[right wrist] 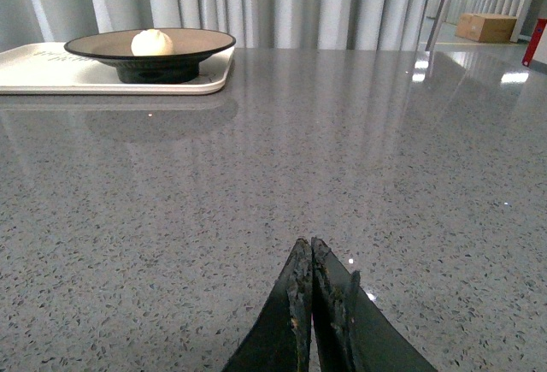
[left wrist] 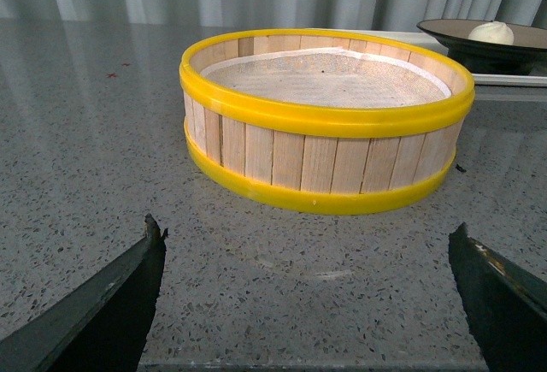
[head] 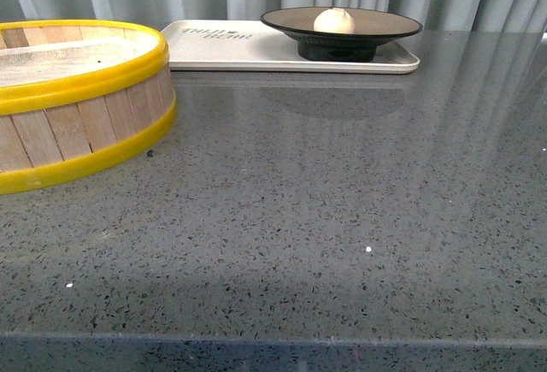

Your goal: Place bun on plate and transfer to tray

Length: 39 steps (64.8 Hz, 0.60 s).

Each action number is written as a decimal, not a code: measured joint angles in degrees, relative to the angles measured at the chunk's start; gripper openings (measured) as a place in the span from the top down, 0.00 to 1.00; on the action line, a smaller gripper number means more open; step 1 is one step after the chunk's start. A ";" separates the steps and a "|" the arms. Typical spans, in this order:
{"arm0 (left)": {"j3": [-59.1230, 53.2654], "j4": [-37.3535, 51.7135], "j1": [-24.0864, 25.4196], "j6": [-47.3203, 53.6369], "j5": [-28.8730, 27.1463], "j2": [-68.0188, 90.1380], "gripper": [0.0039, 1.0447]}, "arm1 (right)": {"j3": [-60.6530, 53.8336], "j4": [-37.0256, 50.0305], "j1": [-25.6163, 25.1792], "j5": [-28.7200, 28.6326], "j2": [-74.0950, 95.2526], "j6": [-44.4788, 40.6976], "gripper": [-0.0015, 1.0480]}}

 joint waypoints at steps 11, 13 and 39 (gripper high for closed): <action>0.00 0.00 0.00 0.00 0.00 0.00 0.06 | 0.00 -2.93 0.00 0.00 -2.86 0.00 0.98; 0.00 0.00 0.00 0.00 0.00 0.00 0.06 | 0.02 -8.46 0.00 -0.02 -6.82 -0.02 0.98; 0.00 0.00 0.00 0.00 0.00 0.00 0.06 | 0.02 -11.98 -0.02 -0.11 -11.63 -0.04 0.90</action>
